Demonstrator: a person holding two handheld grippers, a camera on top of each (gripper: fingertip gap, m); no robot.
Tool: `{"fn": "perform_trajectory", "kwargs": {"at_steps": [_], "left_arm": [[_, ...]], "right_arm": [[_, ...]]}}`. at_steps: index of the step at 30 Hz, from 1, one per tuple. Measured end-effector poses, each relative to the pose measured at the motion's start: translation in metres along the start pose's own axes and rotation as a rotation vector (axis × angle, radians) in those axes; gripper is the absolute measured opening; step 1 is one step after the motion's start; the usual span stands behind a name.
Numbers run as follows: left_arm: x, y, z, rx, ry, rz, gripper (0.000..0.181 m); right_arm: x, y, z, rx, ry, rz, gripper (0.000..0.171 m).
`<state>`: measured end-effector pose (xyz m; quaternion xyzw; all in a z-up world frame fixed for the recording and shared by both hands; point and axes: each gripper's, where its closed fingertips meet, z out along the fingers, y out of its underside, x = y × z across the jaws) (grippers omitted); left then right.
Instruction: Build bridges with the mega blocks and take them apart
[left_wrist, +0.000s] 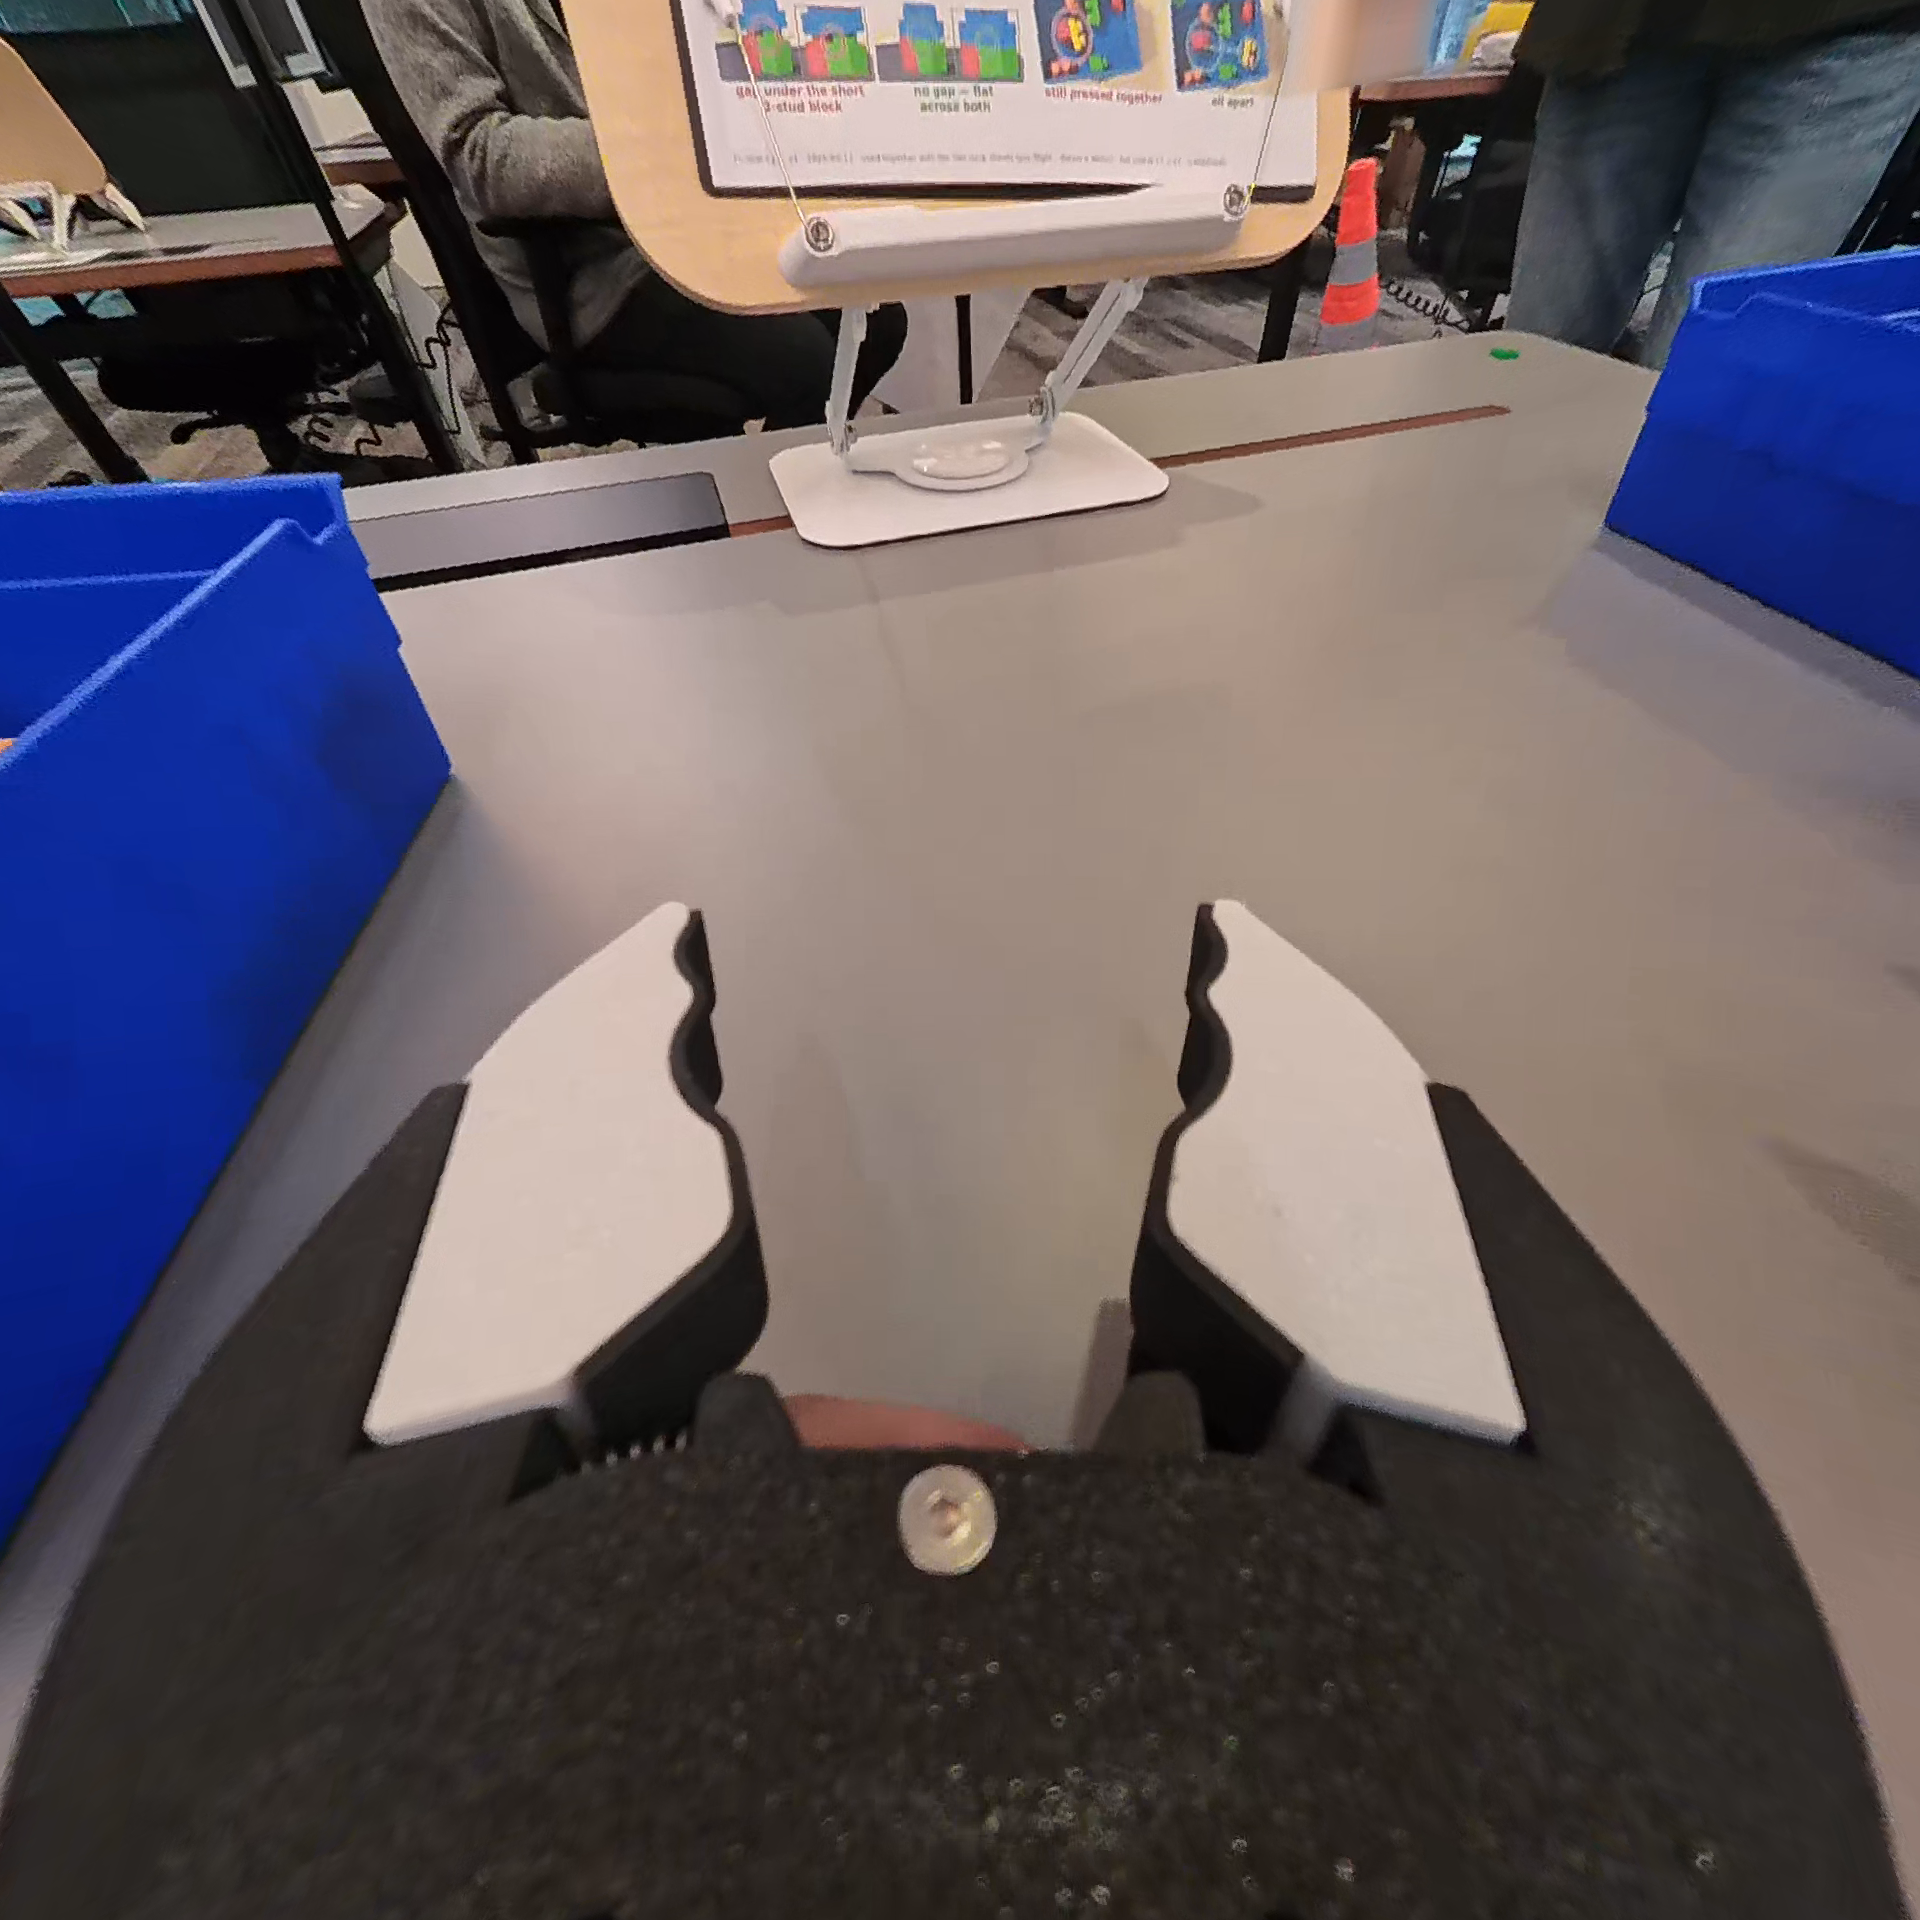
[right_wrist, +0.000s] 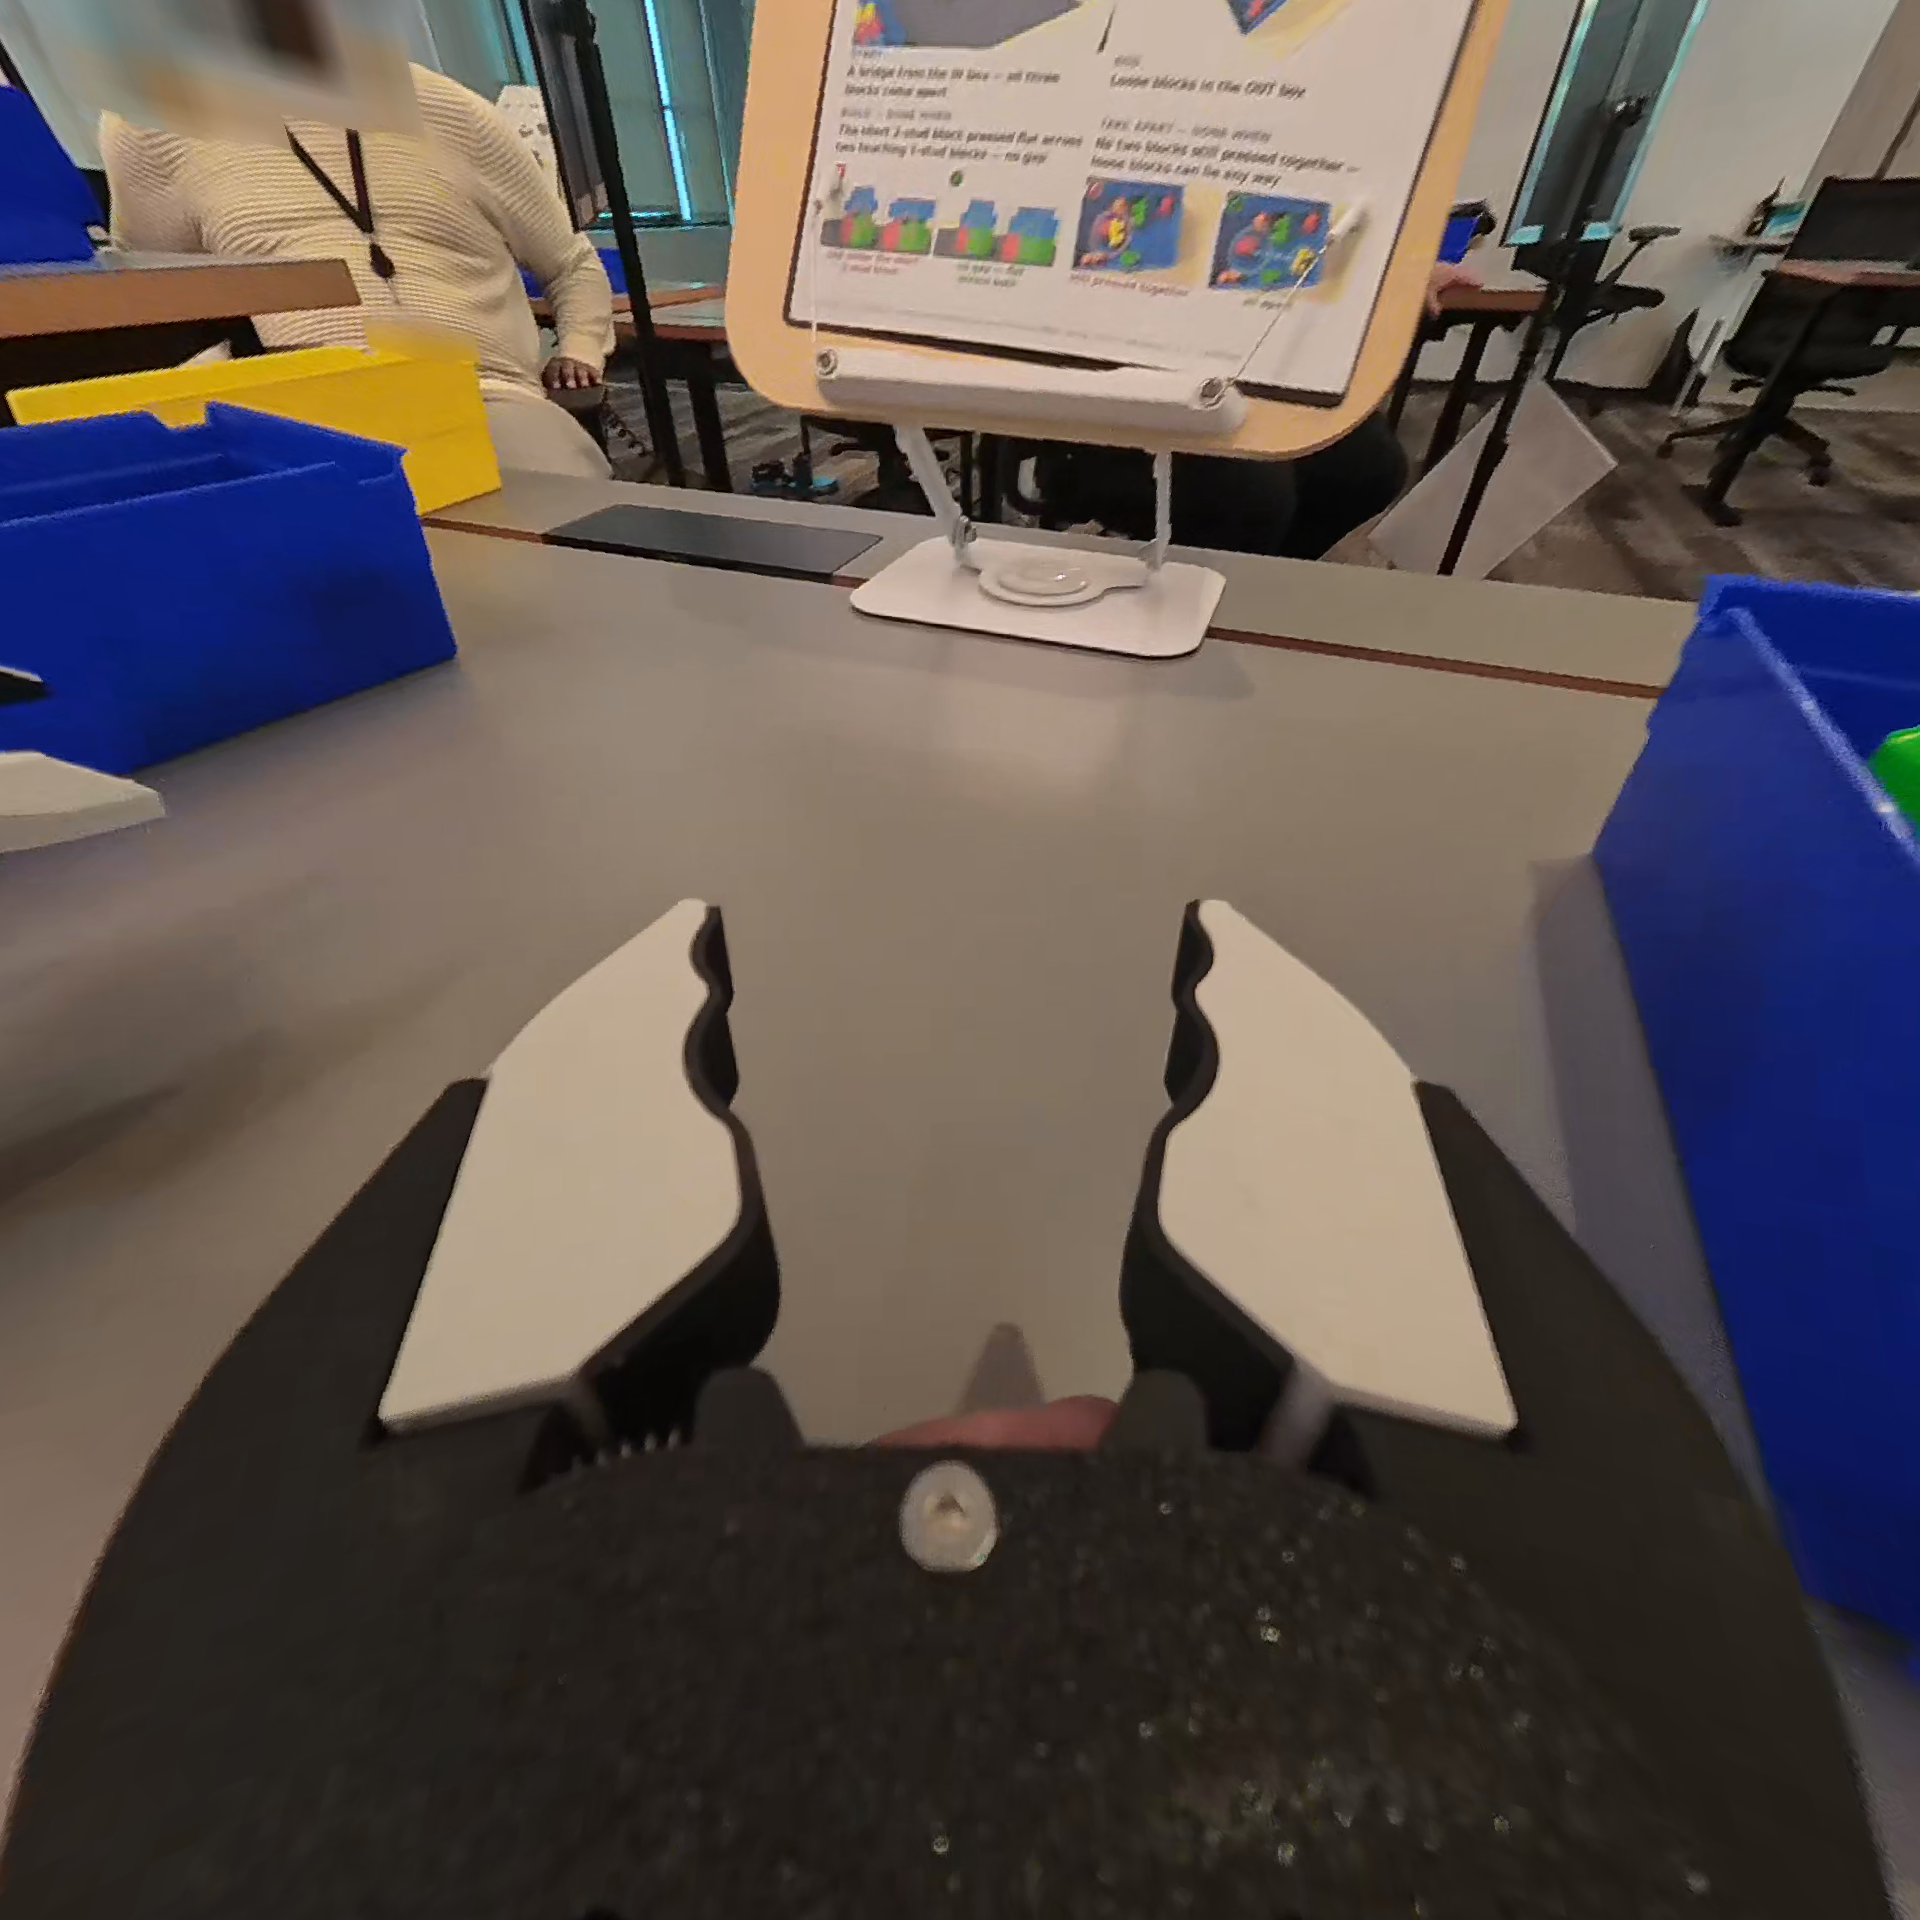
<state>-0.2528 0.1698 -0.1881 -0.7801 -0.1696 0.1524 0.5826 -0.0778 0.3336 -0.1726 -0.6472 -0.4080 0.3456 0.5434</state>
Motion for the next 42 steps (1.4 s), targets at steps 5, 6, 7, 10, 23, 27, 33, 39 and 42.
{"fn": "perform_trajectory", "kwargs": {"at_steps": [5,6,7,10,23,27,33,39,42], "left_arm": [[0.003,0.006,0.003,-0.022,0.014,-0.017,0.087],[0.003,0.007,0.003,-0.026,0.014,-0.017,0.086],[0.003,0.007,0.003,-0.028,0.011,-0.013,0.086],[0.003,0.008,0.002,-0.032,0.002,-0.002,0.086],[0.011,0.008,-0.001,-0.033,0.011,0.008,0.085],[0.014,0.010,0.000,-0.042,0.014,0.020,0.085],[0.011,0.010,-0.002,-0.046,0.006,0.024,0.085],[0.009,0.003,-0.006,-0.050,0.012,0.050,0.085],[-0.007,-0.025,-0.024,-0.038,0.028,0.081,0.083]], "right_arm": [[-0.006,0.007,0.003,-0.016,-0.017,-0.004,0.082],[-0.007,0.009,0.003,-0.019,-0.018,-0.008,0.082],[-0.007,0.010,0.002,-0.024,-0.020,-0.010,0.081],[-0.007,0.012,0.001,-0.032,-0.023,-0.004,0.081],[0.000,0.005,-0.006,-0.023,-0.013,-0.021,0.078],[0.000,0.004,-0.009,-0.025,-0.004,-0.043,0.077],[-0.006,0.003,-0.008,-0.027,-0.023,-0.041,0.076],[-0.003,0.005,-0.008,-0.036,-0.023,-0.037,0.076],[-0.003,0.004,-0.006,-0.038,-0.030,-0.027,0.076]]}}
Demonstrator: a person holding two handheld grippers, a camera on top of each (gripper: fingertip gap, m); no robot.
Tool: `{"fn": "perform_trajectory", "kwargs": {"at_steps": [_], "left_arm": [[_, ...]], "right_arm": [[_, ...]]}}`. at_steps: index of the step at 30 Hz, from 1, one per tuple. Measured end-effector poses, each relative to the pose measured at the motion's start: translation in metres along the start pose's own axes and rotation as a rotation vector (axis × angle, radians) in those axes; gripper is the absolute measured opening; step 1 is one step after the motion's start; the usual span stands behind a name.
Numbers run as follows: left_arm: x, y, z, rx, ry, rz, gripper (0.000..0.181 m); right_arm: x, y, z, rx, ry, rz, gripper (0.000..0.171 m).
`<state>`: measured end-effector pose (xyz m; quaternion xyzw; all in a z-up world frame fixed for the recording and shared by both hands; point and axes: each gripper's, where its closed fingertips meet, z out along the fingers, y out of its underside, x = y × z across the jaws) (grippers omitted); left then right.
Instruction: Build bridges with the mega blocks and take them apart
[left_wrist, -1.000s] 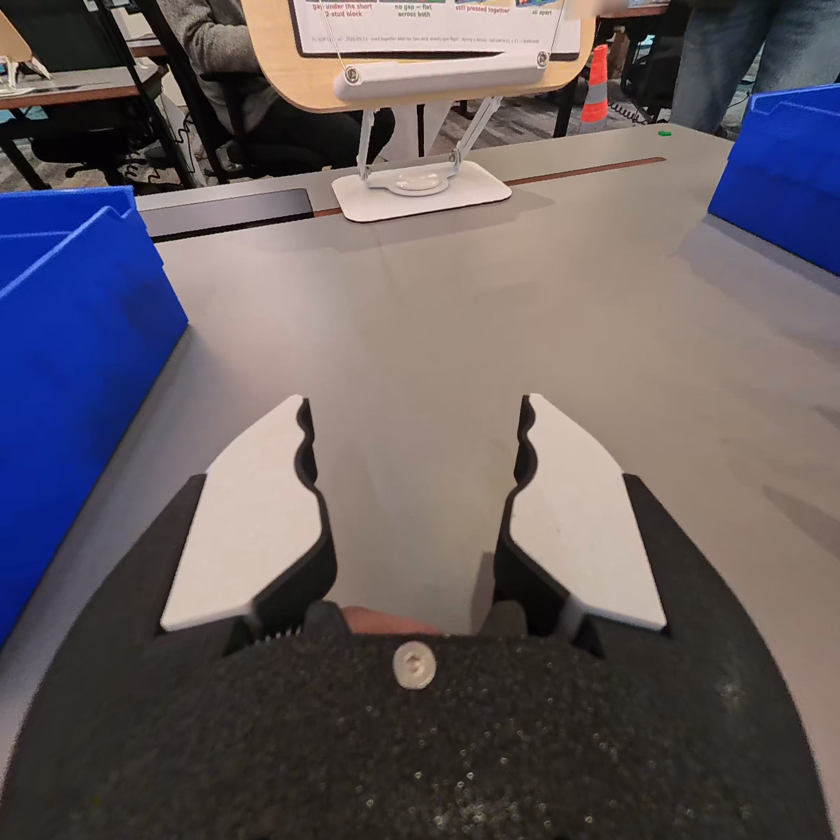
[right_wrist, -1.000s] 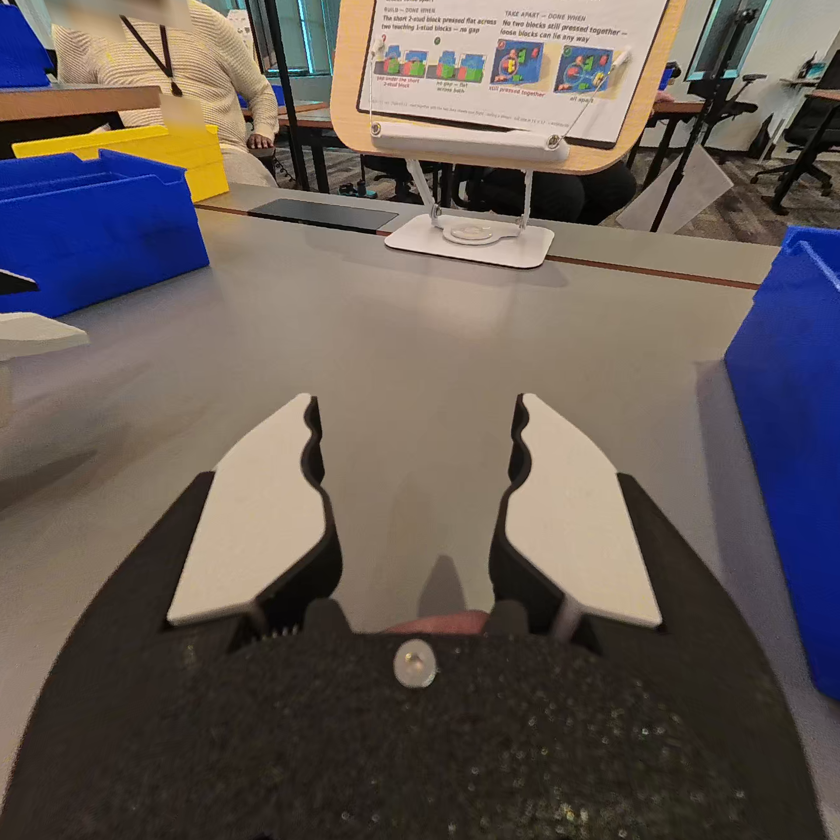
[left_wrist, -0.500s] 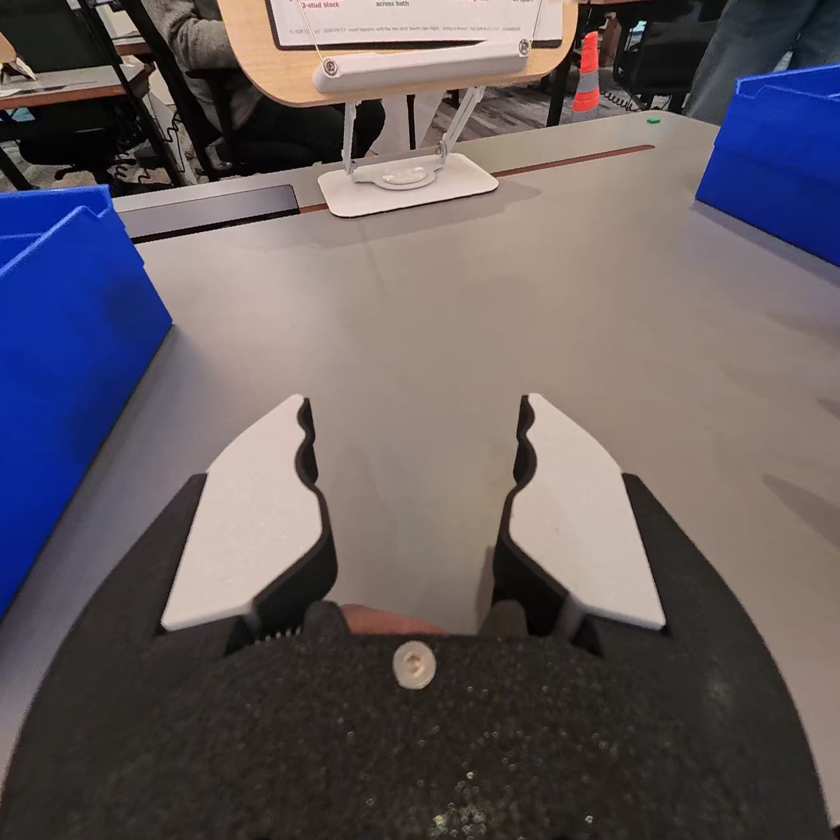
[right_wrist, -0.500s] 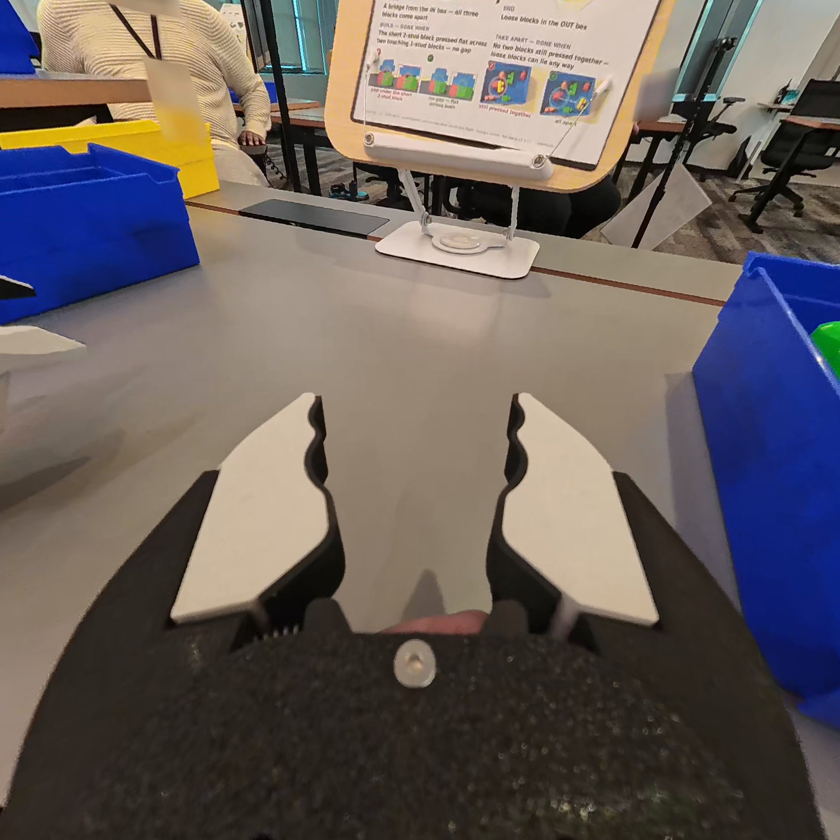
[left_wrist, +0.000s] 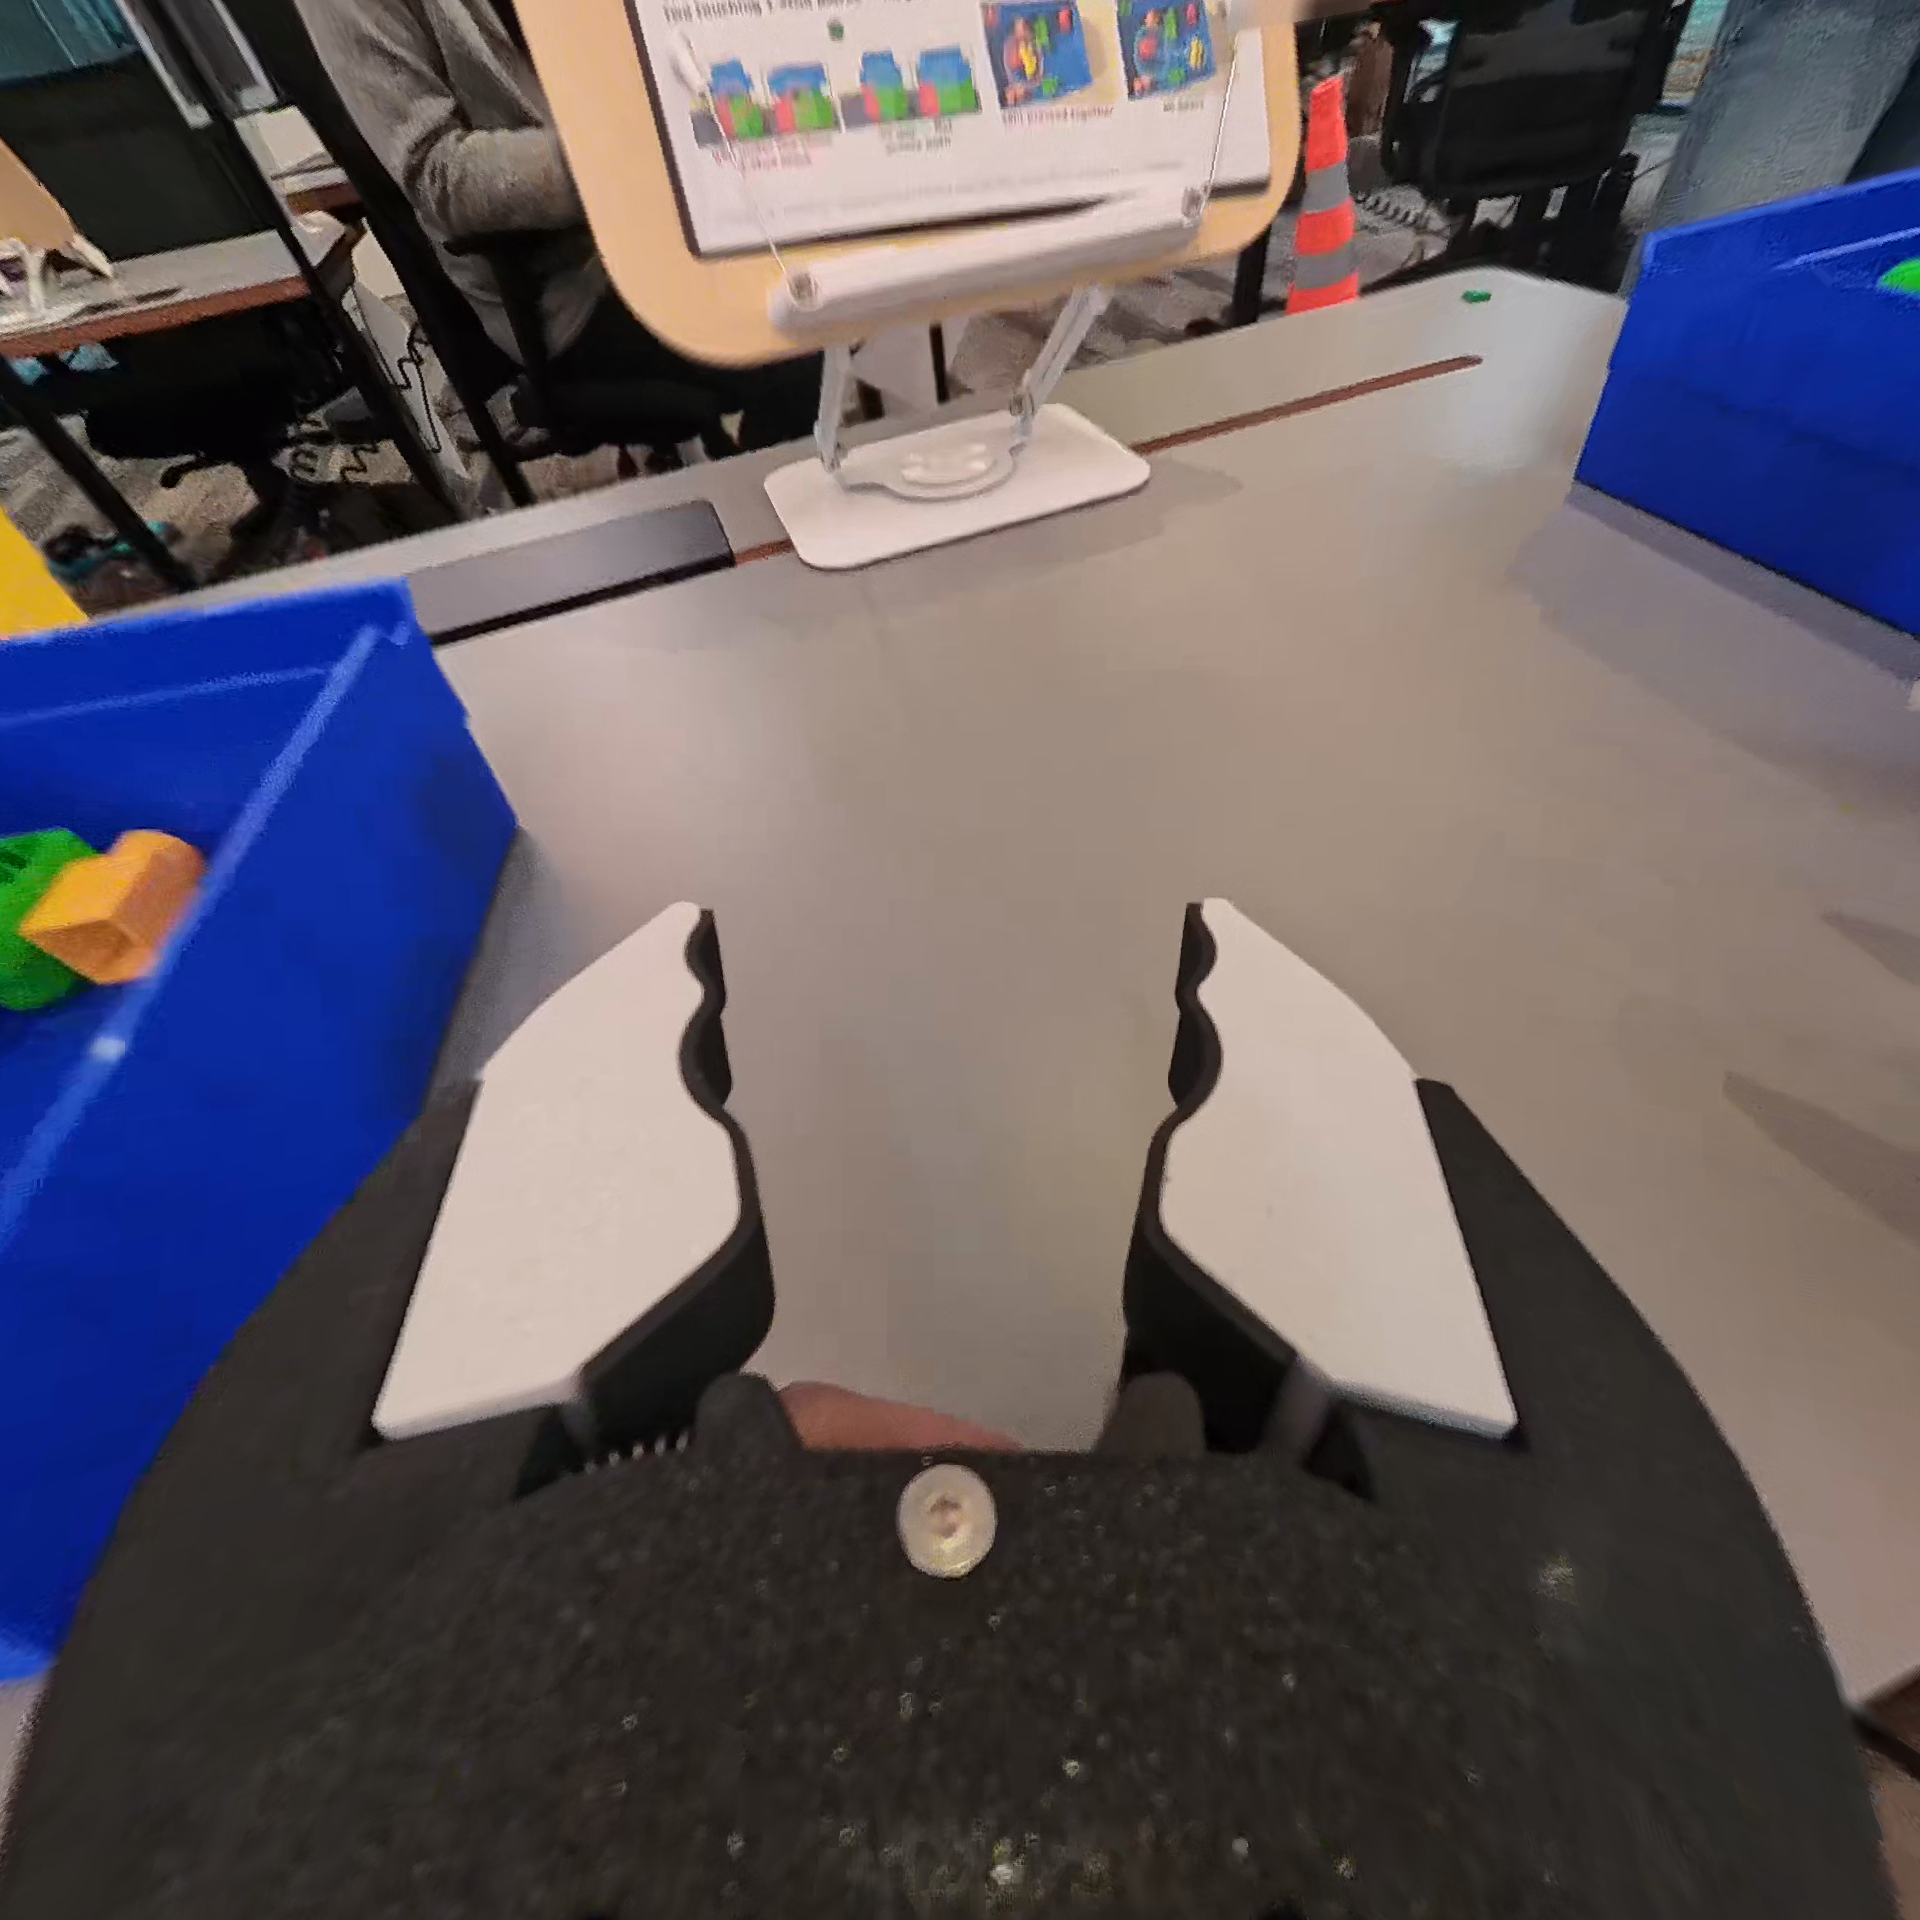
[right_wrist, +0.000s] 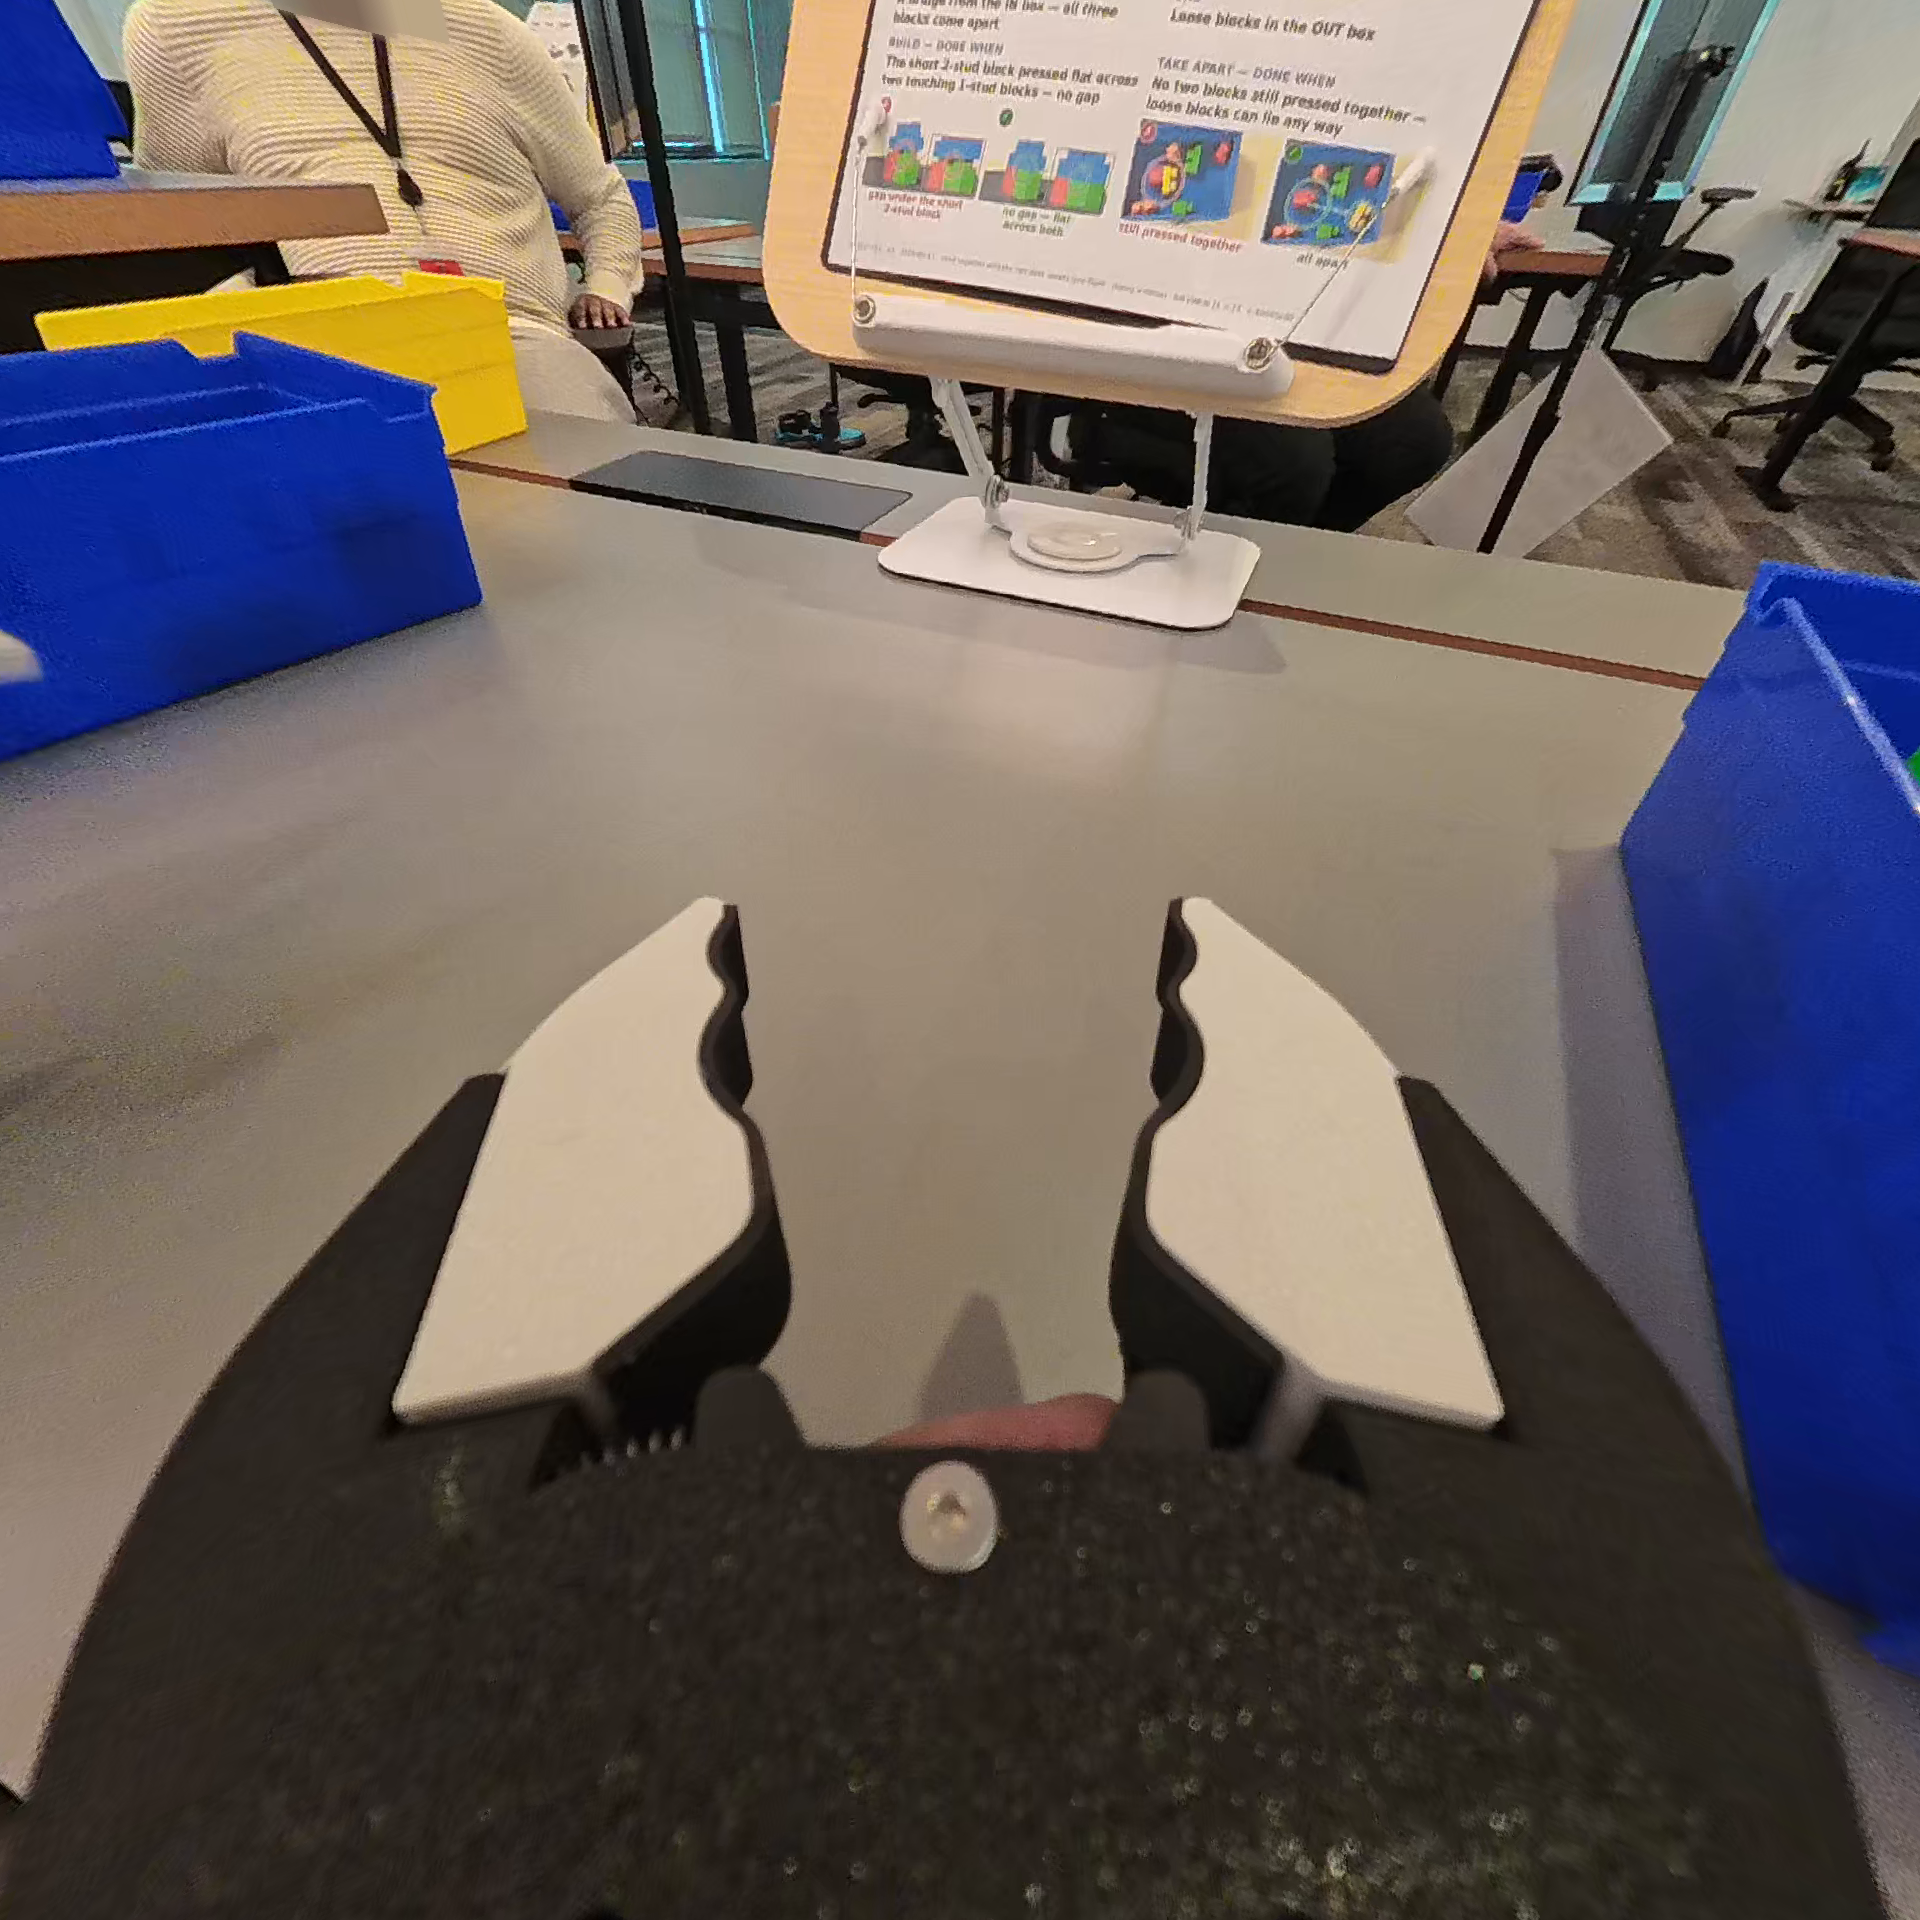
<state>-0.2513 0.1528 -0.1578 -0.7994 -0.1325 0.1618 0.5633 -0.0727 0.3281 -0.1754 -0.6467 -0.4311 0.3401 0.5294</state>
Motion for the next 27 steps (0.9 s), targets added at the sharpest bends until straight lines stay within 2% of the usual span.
{"fn": "perform_trajectory", "kwargs": {"at_steps": [2,5,9,13,15,19,22,27], "left_arm": [[-0.023,-0.016,-0.015,-0.026,0.024,0.013,0.083],[-0.082,-0.041,-0.029,-0.083,-0.003,0.040,0.082],[-0.172,-0.053,-0.016,-0.251,-0.088,0.189,0.081],[-0.230,-0.032,0.030,-0.462,-0.086,0.218,0.078],[-0.242,-0.015,0.057,-0.541,-0.041,0.183,0.076],[-0.273,0.022,0.101,-0.691,-0.069,0.185,0.075],[-0.280,0.047,0.120,-0.775,-0.063,0.142,0.073],[-0.296,0.068,0.138,-0.841,-0.118,0.166,0.070]], "right_arm": [[-0.001,-0.001,0.001,0.001,-0.011,0.007,0.076],[-0.002,0.000,0.003,-0.005,-0.025,0.016,0.076],[-0.002,0.005,0.004,-0.018,-0.035,0.028,0.076],[0.000,0.007,0.005,-0.027,-0.039,0.041,0.075],[0.002,0.007,0.005,-0.025,-0.040,0.044,0.075],[0.006,0.005,0.003,-0.019,-0.040,0.058,0.074],[0.009,0.003,0.002,-0.014,-0.040,0.065,0.074],[0.011,0.005,0.002,-0.020,-0.048,0.081,0.073]]}}
